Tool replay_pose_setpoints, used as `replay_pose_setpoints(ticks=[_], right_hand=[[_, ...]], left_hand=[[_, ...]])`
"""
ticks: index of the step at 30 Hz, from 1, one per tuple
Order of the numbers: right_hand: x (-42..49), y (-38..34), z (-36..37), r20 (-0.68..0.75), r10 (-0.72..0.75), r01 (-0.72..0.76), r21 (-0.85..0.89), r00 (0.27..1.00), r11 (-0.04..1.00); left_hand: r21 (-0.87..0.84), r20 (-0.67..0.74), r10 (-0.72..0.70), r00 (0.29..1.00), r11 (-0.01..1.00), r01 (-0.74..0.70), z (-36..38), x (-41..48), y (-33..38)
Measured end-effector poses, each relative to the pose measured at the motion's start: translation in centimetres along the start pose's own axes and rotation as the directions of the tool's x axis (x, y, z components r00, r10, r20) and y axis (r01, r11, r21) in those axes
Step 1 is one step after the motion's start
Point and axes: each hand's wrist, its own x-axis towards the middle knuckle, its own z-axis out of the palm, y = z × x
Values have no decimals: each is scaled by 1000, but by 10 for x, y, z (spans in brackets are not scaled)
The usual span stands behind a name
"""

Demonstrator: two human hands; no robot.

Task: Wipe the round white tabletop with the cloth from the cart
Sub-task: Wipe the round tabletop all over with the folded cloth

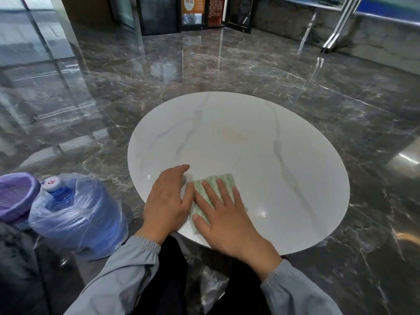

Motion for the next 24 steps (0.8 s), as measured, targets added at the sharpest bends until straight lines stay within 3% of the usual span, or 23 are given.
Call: replay_pose_setpoints(ticks=[6,9,13,15,18,24], right_hand=[[-23,24,-18,-24,-11,16,190,1000,982],[-43,44,-12,-209,123,-64,269,970,961],[-57,55,9,-436,330,-170,367,837,915],[-57,55,17,-505,339,-165,357,794,919],[-57,53,19,-505,342,-179,343,793,922],[-55,49,22,-511,338,-204,301,790,932]], left_hand=[[42,27,54,998,998,-55,-2,-1,1],[103,99,213,972,969,-223,-1,0,6],[122,346,313,884,919,-374,14,1,41],[126,457,286,842,916,-380,26,-4,60],[266,597,156,787,887,-378,39,-14,70],[329,582,62,811,894,-304,36,-23,55]])
